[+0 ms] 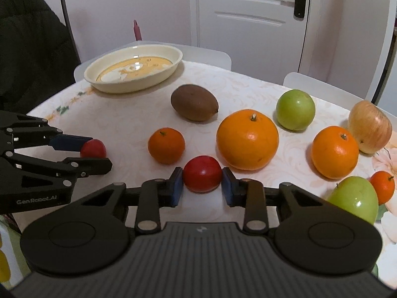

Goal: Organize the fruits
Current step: 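Carry both tomatoes to the duck bowl and release them inside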

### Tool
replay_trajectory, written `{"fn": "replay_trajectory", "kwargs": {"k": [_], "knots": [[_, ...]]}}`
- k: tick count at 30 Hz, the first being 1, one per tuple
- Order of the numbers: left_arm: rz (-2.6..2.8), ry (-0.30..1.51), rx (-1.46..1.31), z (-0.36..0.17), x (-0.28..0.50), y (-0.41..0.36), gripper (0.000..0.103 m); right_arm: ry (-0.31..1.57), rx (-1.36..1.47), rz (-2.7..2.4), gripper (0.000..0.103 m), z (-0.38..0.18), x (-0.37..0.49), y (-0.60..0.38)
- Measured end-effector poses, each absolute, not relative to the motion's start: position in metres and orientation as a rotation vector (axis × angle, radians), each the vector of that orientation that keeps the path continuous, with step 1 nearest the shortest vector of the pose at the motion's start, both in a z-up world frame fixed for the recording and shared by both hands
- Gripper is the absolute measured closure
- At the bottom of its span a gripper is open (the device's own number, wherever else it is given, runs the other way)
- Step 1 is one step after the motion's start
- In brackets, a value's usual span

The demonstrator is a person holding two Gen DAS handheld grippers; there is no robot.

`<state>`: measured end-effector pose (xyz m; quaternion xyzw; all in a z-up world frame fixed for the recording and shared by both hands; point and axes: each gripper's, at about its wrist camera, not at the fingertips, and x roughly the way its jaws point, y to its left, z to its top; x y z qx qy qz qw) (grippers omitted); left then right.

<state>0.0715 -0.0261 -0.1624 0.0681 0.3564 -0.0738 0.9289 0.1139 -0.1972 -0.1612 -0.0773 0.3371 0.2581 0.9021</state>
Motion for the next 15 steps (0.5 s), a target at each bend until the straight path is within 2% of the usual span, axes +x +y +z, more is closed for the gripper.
{"fn": "replay_trajectory", "kwargs": {"k": [7,15], "knots": [[-0.102,0.724,0.117,-0.142,0.065,-0.019,0.064,0.698,-0.155,0.556,0.055,-0.135,0.106,-0.196],[-0.03,0.701,0.114,-0.093,0.06,-0.007,0.064,0.693,-0.148,0.584,0.055,-0.086,0.105,-0.185]]}}
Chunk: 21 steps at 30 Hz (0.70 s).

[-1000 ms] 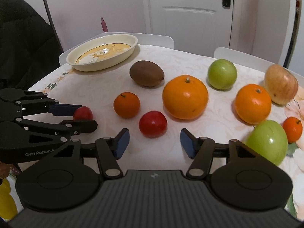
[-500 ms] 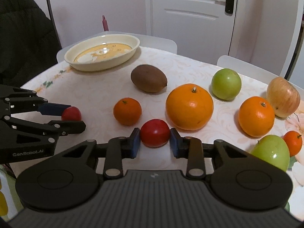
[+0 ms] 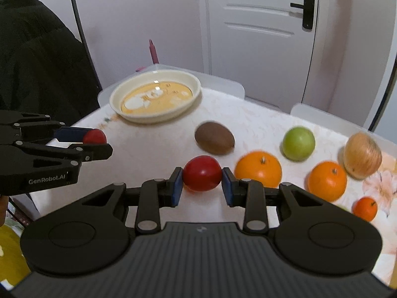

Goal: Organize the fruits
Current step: 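Carry both tomatoes to the duck bowl and release them inside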

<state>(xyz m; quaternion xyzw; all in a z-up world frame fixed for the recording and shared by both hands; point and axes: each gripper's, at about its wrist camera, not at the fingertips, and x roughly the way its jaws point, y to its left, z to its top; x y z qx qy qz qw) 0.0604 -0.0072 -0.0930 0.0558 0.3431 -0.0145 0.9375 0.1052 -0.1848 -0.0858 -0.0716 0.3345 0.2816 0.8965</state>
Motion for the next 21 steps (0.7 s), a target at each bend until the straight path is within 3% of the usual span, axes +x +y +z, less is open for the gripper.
{"fn": "replay_trajectory", "kwargs": {"k": [11,21], "knots": [[0.025,0.672,0.109,-0.048,0.099,0.048,0.064,0.682,-0.124,0.558,0.055,-0.039,0.142,-0.141],[0.006,0.707,0.109,-0.051,0.176,0.103,0.064,0.713,-0.037,0.511,0.055,-0.043,0.201,-0.086]]}}
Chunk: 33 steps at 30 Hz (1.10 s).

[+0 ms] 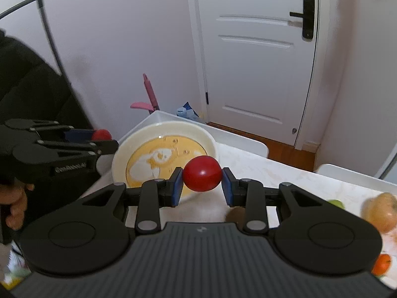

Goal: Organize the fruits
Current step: 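Carry both tomatoes to the duck bowl and release them inside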

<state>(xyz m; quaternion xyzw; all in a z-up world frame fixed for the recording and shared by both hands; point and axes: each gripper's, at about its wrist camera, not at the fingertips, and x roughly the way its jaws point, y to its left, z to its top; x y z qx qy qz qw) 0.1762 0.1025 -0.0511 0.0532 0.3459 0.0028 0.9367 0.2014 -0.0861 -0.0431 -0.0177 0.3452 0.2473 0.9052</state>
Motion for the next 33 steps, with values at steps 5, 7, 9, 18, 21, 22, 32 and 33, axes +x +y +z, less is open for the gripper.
{"fn": "replay_trajectory", "kwargs": {"k": [5,7,9,18,21,22,32,33], "knots": [[-0.025,0.742,0.147,-0.069,0.213,0.115,0.064,0.736,-0.026,0.476,0.055,-0.057,0.23,-0.064],[-0.042,0.755,0.155,-0.077,0.224,0.119,0.064,0.743,-0.028,0.462,0.055,-0.061,0.239,-0.058],[-0.06,0.766,0.161,-0.086,0.235,0.123,0.064,0.752,-0.03,0.443,0.055,-0.066,0.248,-0.052],[-0.122,0.806,0.181,-0.117,0.281,0.126,0.064,0.798,0.001,0.351,0.055,-0.085,0.274,-0.048],[-0.135,0.822,0.188,-0.126,0.292,0.123,0.064,0.809,0.012,0.333,0.055,-0.088,0.279,-0.05],[-0.141,0.826,0.186,-0.128,0.294,0.122,0.064,0.811,0.014,0.328,0.055,-0.089,0.281,-0.051],[-0.128,0.777,0.199,-0.114,0.284,0.124,0.006,0.812,0.008,0.349,0.055,-0.084,0.29,-0.054],[-0.129,0.784,0.203,-0.112,0.281,0.124,0.004,0.812,0.006,0.358,0.055,-0.083,0.29,-0.053]]}}
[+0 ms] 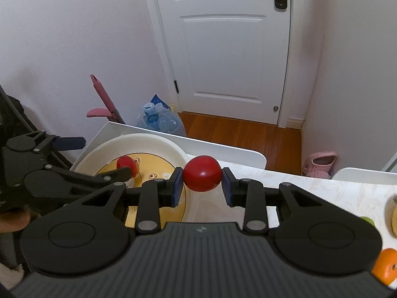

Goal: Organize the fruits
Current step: 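Carry both tomatoes to the duck bowl and release them inside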

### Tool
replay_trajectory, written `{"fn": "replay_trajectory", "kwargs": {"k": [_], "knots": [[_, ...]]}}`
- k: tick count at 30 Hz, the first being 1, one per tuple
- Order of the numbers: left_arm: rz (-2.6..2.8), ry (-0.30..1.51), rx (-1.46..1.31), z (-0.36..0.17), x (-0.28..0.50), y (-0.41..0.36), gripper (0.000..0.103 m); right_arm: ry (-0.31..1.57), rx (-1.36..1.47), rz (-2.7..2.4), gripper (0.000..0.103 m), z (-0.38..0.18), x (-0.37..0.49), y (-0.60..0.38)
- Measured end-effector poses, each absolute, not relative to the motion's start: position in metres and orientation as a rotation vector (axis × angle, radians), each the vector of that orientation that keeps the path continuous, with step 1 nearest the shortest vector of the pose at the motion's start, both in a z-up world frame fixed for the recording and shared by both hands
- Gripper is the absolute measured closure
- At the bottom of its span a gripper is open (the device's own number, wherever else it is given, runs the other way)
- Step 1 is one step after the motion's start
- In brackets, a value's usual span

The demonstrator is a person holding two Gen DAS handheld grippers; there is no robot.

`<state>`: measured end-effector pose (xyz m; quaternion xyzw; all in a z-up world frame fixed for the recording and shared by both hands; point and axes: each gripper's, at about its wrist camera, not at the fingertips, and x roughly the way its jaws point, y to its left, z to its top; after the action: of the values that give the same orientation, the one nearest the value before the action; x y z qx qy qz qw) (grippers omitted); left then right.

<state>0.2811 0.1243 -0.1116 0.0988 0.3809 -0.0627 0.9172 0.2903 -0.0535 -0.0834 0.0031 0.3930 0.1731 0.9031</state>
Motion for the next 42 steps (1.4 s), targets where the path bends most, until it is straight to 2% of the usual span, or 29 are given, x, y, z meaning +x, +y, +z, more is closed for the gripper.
{"fn": "replay_trajectory", "kwargs": {"k": [6,13,27,28,30,31,32,33,42], "knots": [[-0.089,0.808,0.191,-0.102,0.262,0.127,0.0,0.812,-0.029,0.424,0.055,-0.079,0.294,-0.043],[-0.039,0.838,0.167,-0.102,0.248,0.136,0.0,0.824,-0.083,0.501,0.055,-0.084,0.303,-0.022],[-0.029,0.853,0.136,-0.111,0.227,0.147,0.0,0.841,-0.224,0.615,0.053,-0.127,0.319,0.023],[-0.027,0.851,0.15,-0.112,0.226,0.146,0.0,0.835,-0.226,0.614,0.05,-0.127,0.319,0.024],[-0.03,0.849,0.168,-0.114,0.224,0.146,0.0,0.82,-0.216,0.615,0.025,-0.124,0.316,0.023],[-0.026,0.848,0.169,-0.114,0.224,0.147,0.0,0.803,-0.208,0.606,0.018,-0.121,0.314,0.021],[-0.022,0.847,0.165,-0.114,0.222,0.147,0.0,0.789,-0.2,0.598,0.004,-0.118,0.311,0.019],[-0.021,0.845,0.161,-0.113,0.222,0.147,0.0,0.778,-0.189,0.593,0.0,-0.116,0.309,0.017],[-0.011,0.825,0.15,-0.102,0.213,0.151,0.0,0.77,-0.122,0.532,0.0,-0.089,0.287,0.003]]}}
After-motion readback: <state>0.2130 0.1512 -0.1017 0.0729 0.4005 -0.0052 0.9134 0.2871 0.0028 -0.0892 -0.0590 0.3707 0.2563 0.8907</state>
